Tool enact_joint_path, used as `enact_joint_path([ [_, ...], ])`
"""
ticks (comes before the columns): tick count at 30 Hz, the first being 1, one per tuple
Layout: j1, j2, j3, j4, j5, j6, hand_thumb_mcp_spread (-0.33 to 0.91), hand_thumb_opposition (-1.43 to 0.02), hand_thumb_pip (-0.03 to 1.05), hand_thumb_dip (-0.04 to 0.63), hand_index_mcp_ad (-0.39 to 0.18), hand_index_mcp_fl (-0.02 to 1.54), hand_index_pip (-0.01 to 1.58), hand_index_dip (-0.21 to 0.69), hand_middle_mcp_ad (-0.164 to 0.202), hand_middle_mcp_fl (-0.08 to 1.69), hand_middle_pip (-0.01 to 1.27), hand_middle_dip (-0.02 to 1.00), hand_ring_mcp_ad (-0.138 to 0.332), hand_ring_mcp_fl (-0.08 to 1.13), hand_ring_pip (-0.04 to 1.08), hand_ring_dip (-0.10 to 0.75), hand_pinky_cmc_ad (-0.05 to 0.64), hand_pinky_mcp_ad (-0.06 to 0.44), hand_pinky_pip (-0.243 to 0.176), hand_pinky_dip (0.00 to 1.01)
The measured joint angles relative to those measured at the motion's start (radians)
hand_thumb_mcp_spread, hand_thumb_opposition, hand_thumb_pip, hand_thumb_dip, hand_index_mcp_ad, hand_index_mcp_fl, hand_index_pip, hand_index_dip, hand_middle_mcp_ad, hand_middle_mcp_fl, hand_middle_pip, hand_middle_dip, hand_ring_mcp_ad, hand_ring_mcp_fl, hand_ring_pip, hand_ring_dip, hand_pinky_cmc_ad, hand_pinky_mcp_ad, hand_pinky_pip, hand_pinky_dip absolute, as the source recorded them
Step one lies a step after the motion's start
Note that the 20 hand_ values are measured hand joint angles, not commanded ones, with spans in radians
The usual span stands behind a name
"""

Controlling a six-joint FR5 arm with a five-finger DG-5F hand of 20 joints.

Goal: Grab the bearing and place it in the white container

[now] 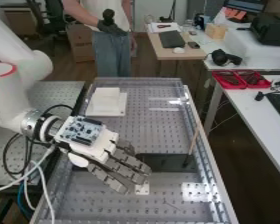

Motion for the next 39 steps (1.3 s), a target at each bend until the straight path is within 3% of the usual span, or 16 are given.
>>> enact_joint_path([
  [14,-0.022,-0.048,0.003,0.076,-0.076,-0.043,0.46,-0.82,0.52,0.284,-0.089,0.07,1.35,0.283,0.075,0.04,0.15,0.19,0.117,-0.03,0.1,0.059,0.333,0.215,-0.061,0.15],
  [25,-0.047,-0.062,0.024,0.05,-0.138,-0.083,0.48,-0.82,0.52,0.286,-0.089,0.02,1.47,0.377,0.077,0.05,0.15,0.21,0.113,-0.03,0.1,0.059,0.318,0.215,-0.058,0.16],
  [35,-0.063,-0.079,0.033,0.059,-0.179,-0.091,0.5,-0.81,0.51,0.283,-0.089,0.0,1.49,0.379,0.077,0.05,0.14,0.21,0.119,-0.03,0.1,0.059,0.312,0.213,-0.061,0.16],
  [39,-0.066,-0.087,0.043,0.052,-0.193,-0.092,0.49,-0.81,0.5,0.283,-0.089,0.0,1.49,0.379,0.075,0.04,0.14,0.21,0.108,-0.03,0.1,0.059,0.316,0.213,-0.042,0.16],
])
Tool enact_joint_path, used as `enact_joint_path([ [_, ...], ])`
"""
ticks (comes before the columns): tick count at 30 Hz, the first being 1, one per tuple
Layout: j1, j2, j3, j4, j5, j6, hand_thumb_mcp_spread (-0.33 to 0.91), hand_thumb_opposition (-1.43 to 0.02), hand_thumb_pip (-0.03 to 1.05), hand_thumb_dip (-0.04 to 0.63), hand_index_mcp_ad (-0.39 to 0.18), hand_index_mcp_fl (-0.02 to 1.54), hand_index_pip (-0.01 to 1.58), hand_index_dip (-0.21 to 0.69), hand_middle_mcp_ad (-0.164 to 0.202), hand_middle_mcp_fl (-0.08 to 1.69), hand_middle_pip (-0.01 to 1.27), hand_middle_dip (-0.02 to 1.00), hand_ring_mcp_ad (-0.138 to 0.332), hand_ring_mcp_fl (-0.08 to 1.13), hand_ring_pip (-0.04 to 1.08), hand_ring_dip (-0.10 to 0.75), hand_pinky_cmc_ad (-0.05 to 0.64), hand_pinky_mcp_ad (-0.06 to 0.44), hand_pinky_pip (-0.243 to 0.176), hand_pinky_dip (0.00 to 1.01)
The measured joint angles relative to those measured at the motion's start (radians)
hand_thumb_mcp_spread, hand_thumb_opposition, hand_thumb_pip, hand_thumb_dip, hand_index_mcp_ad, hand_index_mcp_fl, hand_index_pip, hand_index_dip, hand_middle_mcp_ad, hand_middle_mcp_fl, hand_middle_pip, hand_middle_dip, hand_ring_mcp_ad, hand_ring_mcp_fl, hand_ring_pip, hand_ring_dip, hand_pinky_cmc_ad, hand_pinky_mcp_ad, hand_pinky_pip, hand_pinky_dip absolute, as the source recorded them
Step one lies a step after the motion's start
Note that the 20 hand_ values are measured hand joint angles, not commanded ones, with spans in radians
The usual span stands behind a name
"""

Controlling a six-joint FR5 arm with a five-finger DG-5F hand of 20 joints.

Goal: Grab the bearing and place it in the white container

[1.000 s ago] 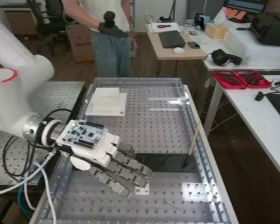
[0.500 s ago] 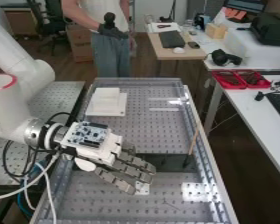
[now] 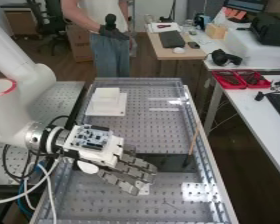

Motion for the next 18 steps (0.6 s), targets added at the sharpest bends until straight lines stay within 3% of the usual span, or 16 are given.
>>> enact_joint_path([
  [4,-0.003,-0.005,0.007,-0.004,-0.007,0.005,0.49,-0.81,0.5,0.283,-0.087,0.01,1.49,0.379,0.059,0.04,0.14,0.21,0.101,-0.03,0.1,0.059,0.318,0.215,-0.042,0.16],
  [18,-0.002,-0.017,0.01,-0.004,-0.016,0.008,0.49,-0.81,0.49,0.283,-0.089,0.06,1.49,0.377,0.063,0.07,0.14,0.21,0.101,-0.03,0.11,0.063,0.302,0.215,-0.042,0.16],
])
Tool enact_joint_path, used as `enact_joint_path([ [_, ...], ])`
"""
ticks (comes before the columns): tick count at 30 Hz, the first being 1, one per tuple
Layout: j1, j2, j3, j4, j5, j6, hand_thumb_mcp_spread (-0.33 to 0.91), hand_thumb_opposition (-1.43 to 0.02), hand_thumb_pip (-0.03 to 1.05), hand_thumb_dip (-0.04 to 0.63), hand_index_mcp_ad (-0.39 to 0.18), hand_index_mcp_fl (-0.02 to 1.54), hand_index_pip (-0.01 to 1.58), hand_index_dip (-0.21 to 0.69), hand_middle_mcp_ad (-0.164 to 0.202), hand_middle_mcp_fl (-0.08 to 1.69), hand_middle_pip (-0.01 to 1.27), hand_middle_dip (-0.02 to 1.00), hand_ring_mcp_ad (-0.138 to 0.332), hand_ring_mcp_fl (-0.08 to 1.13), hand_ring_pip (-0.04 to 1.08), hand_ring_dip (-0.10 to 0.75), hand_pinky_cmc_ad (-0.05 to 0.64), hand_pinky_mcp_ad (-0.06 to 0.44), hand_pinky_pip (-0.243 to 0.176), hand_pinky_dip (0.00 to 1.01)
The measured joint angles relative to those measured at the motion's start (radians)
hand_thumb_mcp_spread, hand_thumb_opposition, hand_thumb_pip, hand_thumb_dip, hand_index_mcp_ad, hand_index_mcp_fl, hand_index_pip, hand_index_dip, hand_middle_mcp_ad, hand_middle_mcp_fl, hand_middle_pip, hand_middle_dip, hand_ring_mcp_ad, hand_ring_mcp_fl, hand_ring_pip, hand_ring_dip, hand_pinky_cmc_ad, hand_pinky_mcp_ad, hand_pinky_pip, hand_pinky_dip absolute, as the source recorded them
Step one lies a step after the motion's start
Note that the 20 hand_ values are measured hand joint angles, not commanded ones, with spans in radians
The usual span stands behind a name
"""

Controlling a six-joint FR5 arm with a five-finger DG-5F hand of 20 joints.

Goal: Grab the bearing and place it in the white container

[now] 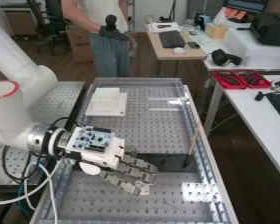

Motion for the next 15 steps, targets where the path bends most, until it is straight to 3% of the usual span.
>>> enact_joint_path([
  [15,-0.005,-0.003,0.013,-0.003,-0.006,0.003,0.51,-0.81,0.47,0.284,-0.089,0.12,1.49,0.375,0.059,0.07,0.14,0.21,0.099,-0.03,0.1,0.073,0.295,0.215,-0.042,0.16],
])
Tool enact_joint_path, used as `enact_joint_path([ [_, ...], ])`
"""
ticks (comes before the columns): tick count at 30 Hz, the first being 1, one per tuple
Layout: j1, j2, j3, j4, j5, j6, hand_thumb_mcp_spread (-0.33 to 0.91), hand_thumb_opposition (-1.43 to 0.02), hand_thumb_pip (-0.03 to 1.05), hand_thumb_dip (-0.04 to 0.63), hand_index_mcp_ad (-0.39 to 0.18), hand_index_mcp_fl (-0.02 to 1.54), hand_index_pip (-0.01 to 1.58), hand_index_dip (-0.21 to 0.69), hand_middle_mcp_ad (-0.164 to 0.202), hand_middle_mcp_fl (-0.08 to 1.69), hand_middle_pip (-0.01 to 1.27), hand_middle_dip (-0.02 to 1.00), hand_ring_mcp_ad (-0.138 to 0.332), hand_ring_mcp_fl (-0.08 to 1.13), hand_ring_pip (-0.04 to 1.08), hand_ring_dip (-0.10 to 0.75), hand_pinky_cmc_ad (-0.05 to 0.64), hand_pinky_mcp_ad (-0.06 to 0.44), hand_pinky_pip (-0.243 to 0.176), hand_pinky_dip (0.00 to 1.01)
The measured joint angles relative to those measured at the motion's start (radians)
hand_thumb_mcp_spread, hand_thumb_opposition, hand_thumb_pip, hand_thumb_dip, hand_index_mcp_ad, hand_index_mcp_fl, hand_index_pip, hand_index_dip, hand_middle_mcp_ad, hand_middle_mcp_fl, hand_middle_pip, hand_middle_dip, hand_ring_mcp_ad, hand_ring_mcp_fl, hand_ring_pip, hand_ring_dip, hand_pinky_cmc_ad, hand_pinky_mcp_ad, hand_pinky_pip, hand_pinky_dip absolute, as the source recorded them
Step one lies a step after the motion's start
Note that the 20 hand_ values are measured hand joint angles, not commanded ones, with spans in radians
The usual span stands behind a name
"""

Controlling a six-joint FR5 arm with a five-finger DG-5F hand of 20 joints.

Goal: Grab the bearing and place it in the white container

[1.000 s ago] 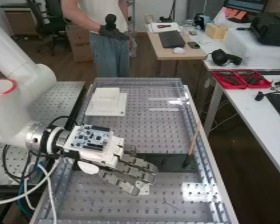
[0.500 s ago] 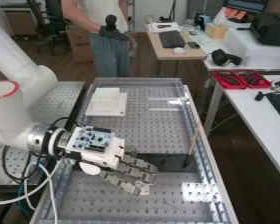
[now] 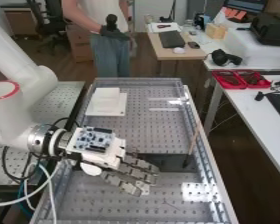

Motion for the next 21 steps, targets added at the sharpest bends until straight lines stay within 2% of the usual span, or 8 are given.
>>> enact_joint_path([
  [13,-0.002,-0.002,0.015,-0.027,-0.008,-0.007,0.51,-0.81,0.47,0.284,-0.087,0.12,1.48,0.375,0.059,0.1,0.14,0.21,0.099,-0.03,0.1,0.073,0.295,0.215,-0.042,0.16],
  [21,-0.004,-0.002,0.016,-0.031,-0.01,-0.009,0.51,-0.81,0.47,0.284,-0.087,0.13,1.48,0.342,0.059,0.1,0.14,0.21,0.101,-0.03,0.1,0.073,0.295,0.215,-0.042,0.15],
])
